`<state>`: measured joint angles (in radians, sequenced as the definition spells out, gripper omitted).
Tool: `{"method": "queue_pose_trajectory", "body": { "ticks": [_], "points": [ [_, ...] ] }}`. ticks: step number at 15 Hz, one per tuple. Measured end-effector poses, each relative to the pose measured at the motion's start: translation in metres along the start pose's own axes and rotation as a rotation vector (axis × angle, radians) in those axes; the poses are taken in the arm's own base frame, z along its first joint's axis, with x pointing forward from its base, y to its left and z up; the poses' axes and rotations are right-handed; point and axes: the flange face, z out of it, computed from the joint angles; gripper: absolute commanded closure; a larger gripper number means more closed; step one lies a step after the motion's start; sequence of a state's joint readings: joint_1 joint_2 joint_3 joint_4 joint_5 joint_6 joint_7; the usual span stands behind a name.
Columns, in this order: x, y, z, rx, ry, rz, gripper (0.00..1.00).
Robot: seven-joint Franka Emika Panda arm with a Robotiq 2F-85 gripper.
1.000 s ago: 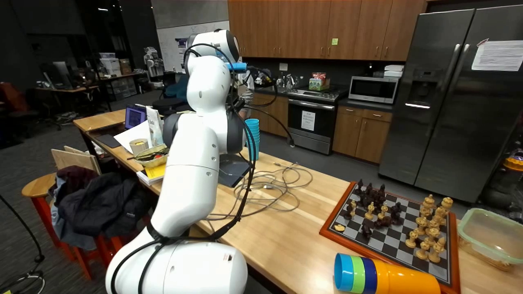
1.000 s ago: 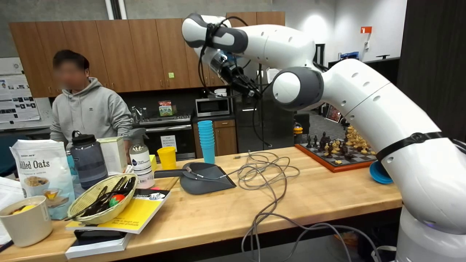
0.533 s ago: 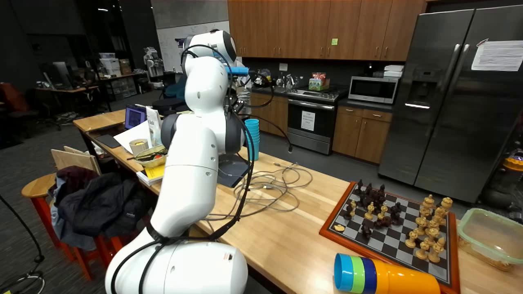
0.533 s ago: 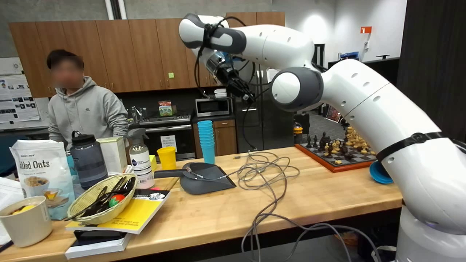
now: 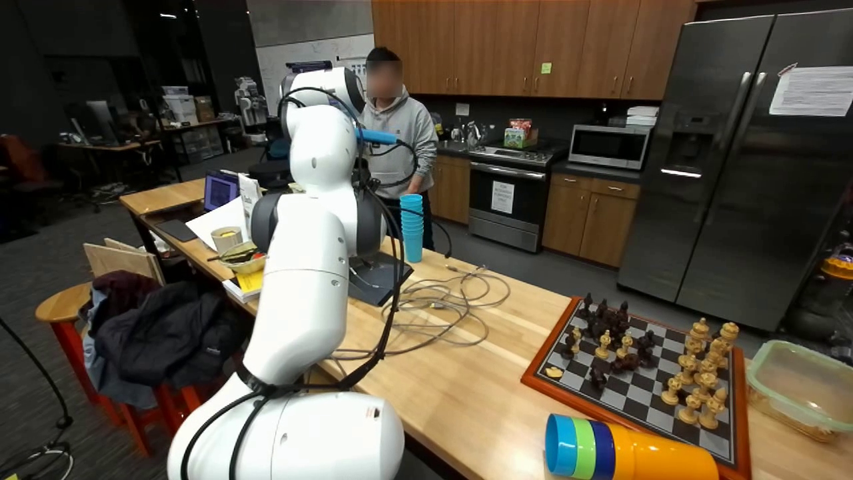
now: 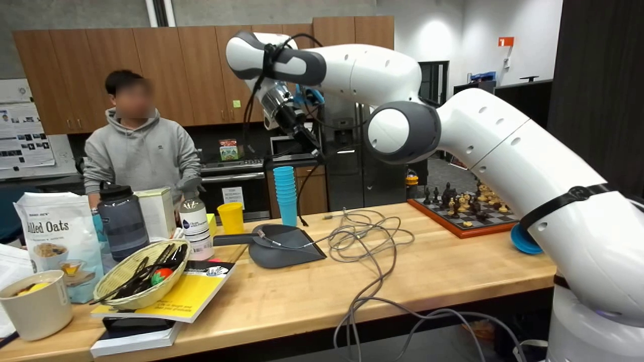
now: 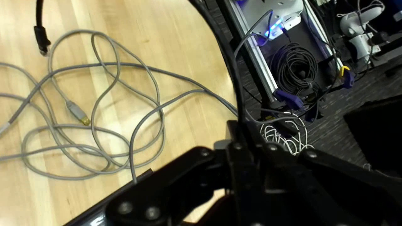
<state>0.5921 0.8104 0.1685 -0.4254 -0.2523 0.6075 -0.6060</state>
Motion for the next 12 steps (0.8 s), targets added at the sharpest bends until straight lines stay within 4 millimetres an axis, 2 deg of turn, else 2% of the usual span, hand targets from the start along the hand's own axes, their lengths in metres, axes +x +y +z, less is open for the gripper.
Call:
{"method": "queue_pose_trajectory", "body": {
  "ticks": [3,9,12],
  "points": [
    [0.016,-0.001,0.001,-0.025,0.019,-0.084,0.98],
    [0.029,0.006,-0.001,-0.062,0.071,-0.201,0.98],
    [0.043,0.004,0.004,-0.059,0.079,-0.279,0.98]
  ]
}}
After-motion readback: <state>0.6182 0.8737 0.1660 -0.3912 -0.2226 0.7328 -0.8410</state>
